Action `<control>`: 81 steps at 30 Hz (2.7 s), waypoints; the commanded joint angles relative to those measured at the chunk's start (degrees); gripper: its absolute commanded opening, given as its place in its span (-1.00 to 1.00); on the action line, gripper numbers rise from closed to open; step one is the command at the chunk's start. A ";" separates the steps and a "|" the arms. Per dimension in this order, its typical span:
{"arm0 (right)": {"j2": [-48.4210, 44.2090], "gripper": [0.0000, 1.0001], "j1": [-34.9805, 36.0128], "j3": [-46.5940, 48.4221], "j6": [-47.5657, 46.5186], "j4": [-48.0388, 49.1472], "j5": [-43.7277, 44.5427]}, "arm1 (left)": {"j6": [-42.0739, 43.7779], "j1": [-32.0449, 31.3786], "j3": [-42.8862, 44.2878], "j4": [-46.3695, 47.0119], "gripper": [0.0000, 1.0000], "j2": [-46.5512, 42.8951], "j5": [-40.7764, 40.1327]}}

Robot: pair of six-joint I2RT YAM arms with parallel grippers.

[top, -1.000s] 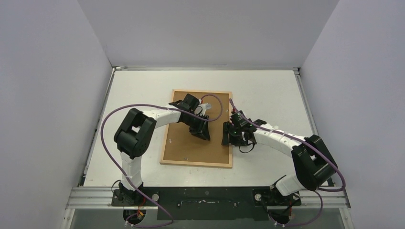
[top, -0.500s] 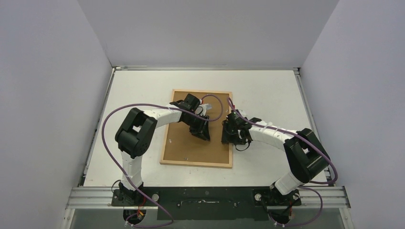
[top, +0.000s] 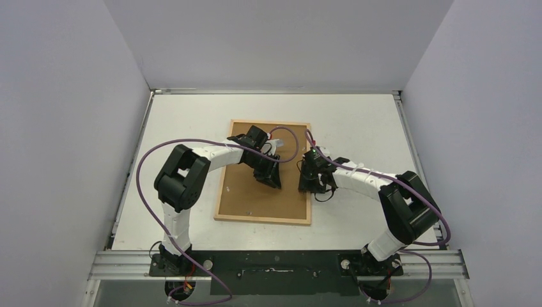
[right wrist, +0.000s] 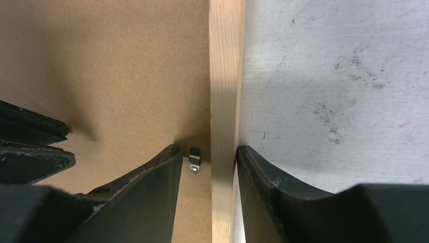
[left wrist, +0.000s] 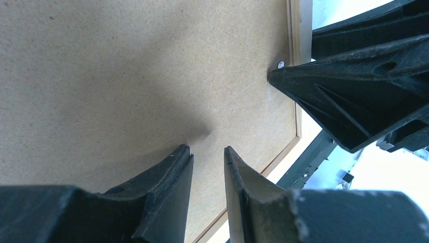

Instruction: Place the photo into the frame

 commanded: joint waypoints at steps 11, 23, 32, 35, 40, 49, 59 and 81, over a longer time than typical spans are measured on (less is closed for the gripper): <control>-0.42 -0.48 -0.32 -0.17 -3.65 1.62 -1.33 | 2.03 -0.23 0.75 -2.99 -0.42 1.92 -3.23; -2.19 -0.58 -1.34 -4.19 -6.65 1.61 -6.78 | 1.60 -0.16 1.20 -3.23 -0.42 2.28 -4.22; -3.58 -0.44 -4.51 -5.54 -7.40 0.21 -10.54 | 1.43 0.00 1.33 -3.48 -0.42 2.64 -4.90; -3.43 -0.41 -4.93 -4.96 -8.15 -1.15 -10.71 | 1.42 0.01 1.29 -3.42 -0.42 2.64 -4.92; -3.38 -0.40 -5.18 -5.15 -10.22 -2.15 -13.27 | 1.43 0.09 1.32 -3.45 -0.42 2.63 -5.10; -2.28 -0.77 -6.49 -5.07 -14.44 -5.00 -17.41 | 1.21 0.36 1.65 -3.07 -0.42 3.22 -5.14; -3.71 -0.34 -9.67 -1.11 -12.86 -5.42 -14.68 | -1.46 2.28 3.76 -1.84 -0.22 -1.39 -0.92; 4.98 0.21 -5.96 10.63 -4.12 -5.19 -6.45 | -7.35 15.26 -15.06 -7.17 0.50 -22.31 -27.92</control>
